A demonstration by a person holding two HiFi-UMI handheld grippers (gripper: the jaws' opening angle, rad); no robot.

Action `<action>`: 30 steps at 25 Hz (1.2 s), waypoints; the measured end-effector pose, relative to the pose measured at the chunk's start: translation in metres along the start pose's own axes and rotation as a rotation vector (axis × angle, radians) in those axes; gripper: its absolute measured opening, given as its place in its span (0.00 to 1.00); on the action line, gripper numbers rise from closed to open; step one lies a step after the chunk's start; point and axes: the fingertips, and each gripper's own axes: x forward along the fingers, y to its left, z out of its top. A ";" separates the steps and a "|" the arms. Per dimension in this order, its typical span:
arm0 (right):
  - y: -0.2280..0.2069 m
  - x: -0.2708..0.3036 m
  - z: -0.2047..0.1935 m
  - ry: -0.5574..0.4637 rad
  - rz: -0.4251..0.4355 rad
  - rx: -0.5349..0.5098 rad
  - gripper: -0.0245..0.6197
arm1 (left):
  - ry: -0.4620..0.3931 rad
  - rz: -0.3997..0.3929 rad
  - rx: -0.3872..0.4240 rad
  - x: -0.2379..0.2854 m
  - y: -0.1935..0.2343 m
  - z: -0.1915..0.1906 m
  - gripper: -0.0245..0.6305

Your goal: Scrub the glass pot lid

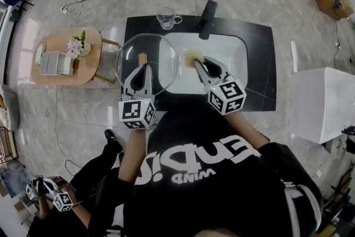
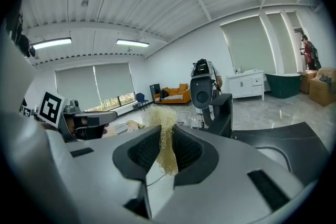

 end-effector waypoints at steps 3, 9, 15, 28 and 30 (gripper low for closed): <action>0.001 -0.001 0.002 -0.014 -0.004 -0.001 0.13 | -0.001 0.004 -0.020 -0.003 0.000 -0.001 0.06; 0.005 -0.002 0.005 -0.024 0.004 -0.005 0.13 | 0.003 0.013 -0.033 -0.003 -0.002 0.001 0.06; 0.010 -0.002 0.003 -0.020 0.012 -0.025 0.13 | 0.005 0.018 -0.043 -0.003 0.000 -0.001 0.06; 0.011 0.001 0.001 -0.010 0.017 -0.008 0.13 | 0.026 0.038 -0.043 -0.005 0.011 -0.007 0.06; 0.011 0.002 0.000 -0.007 0.016 -0.007 0.13 | 0.029 0.040 -0.048 -0.005 0.012 -0.008 0.06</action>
